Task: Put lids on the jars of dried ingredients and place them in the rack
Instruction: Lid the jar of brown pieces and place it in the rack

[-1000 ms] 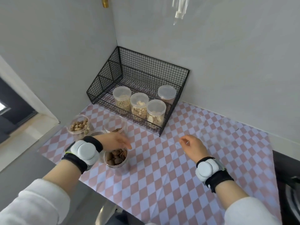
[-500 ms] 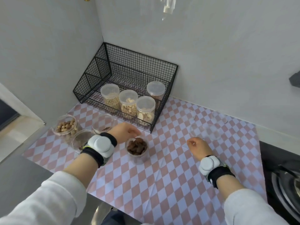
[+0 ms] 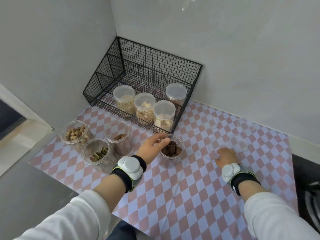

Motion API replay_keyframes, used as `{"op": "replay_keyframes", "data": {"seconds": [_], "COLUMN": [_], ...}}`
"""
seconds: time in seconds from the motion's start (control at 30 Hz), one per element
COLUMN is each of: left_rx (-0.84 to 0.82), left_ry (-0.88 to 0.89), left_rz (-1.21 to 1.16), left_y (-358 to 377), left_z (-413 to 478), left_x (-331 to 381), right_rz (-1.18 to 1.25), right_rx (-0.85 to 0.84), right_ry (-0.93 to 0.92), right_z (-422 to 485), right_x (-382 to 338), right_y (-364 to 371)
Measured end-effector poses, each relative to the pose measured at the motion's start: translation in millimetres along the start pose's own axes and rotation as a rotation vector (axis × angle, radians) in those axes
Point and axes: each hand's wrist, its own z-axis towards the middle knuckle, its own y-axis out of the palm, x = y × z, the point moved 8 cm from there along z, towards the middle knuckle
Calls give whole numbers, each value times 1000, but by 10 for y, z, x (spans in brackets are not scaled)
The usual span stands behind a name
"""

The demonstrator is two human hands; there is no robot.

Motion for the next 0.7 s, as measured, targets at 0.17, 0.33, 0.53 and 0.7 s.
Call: {"op": "replay_keyframes", "data": {"seconds": [0.17,0.33,0.53,0.7], "left_rx": [-67,-161,-177,-176], "left_ry": [9,42,91,120], "left_rz": [24,74,94,102], "left_y": [77,162,175,162], "left_z": [-31,-18,25,39], "left_x": [-63,-108,-127,-136], "right_rz": [-122,406,1444,1638], "right_rx": [33,163,204,-217], "right_ry": [-88,-104,8,102], "right_z": [-227,-442,-665,-841], "right_x": [-188,-403,-686,-1198], "right_y": [93,-216,-720,-501]}}
